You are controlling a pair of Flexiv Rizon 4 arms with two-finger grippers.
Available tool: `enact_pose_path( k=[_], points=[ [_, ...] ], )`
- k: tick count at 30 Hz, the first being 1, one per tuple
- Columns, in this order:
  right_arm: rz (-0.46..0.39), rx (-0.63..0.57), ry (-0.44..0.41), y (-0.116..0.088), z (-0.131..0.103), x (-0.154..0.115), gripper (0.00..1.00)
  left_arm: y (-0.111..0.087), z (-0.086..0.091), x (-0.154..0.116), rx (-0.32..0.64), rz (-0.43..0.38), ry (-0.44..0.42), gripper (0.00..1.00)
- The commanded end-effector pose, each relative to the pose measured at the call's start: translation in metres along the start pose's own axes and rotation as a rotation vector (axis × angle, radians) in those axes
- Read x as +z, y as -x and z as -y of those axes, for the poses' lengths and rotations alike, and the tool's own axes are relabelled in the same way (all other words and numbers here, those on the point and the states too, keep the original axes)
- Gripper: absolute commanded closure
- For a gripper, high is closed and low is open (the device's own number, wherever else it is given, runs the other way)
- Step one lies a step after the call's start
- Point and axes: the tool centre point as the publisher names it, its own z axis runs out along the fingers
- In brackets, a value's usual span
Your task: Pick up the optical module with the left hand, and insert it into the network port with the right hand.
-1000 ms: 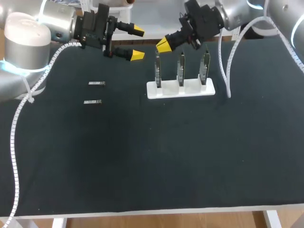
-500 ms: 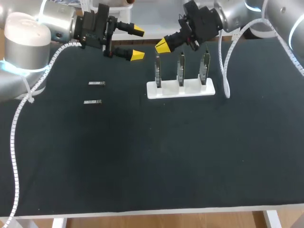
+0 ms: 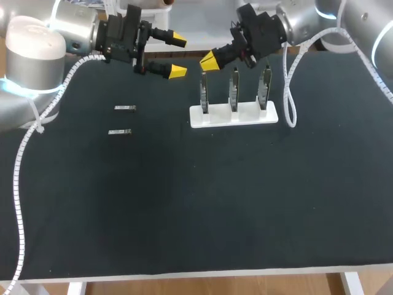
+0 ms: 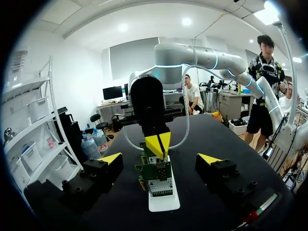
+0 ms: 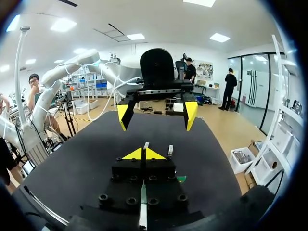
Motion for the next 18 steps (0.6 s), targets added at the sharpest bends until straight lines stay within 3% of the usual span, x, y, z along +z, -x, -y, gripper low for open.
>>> enact_pose_path(
  k=[1,18],
  points=[
    [0.003,-0.007,0.06,0.0002,0.0111,0.0004,1.0,-0.0003,0.0014,0.0001,0.003,0.001,0.004,0.0],
    [0.016,0.014,0.048,-0.0085,0.0116,-0.0002,1.0,-0.0003,0.0014,0.0001,0.003,0.001,0.004,0.0]
  ],
)
